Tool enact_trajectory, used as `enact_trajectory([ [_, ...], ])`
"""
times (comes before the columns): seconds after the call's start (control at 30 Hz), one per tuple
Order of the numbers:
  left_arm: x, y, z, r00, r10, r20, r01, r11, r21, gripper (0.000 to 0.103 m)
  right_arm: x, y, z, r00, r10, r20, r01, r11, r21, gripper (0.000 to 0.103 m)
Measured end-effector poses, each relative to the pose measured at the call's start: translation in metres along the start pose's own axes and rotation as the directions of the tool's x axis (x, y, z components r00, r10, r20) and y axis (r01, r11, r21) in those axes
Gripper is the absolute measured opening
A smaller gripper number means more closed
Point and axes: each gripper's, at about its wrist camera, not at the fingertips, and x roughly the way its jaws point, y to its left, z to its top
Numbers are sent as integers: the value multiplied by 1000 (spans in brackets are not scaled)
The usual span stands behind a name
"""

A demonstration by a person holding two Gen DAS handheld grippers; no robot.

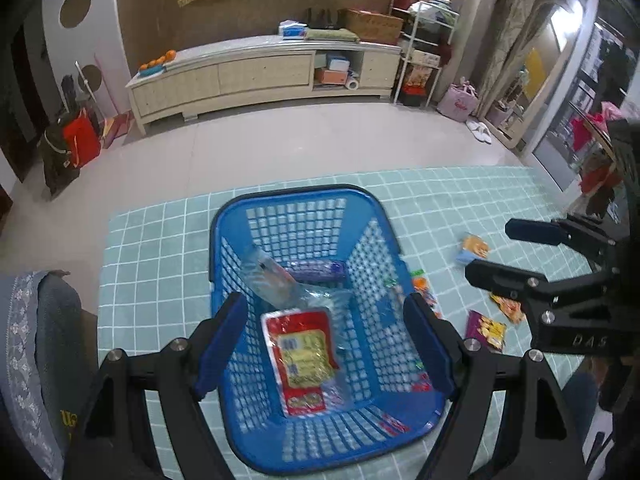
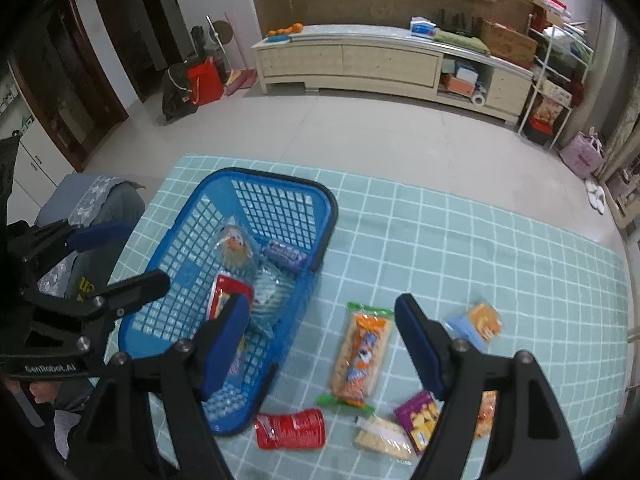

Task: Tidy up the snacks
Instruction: 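Move both open grippers back toward the remaining snacks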

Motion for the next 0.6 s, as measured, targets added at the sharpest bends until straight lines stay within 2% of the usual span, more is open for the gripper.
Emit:
enact_trajectory([
  [0.17, -19, -29, -15, 1000, -10, 24, 10, 999, 34, 79, -24, -9, -17, 1000, -7, 19, 6, 1000, 18, 79],
  [0.3, -25, -50, -25, 997, -72, 14, 72, 997, 27, 79, -40, -20, -36, 1000, -13, 25, 12, 1000, 28, 79],
  [0.6, -22, -102, -34, 999, -52, 5, 52, 995, 88, 79, -61, -54, -79, 998, -33, 47, 30, 998, 52, 79],
])
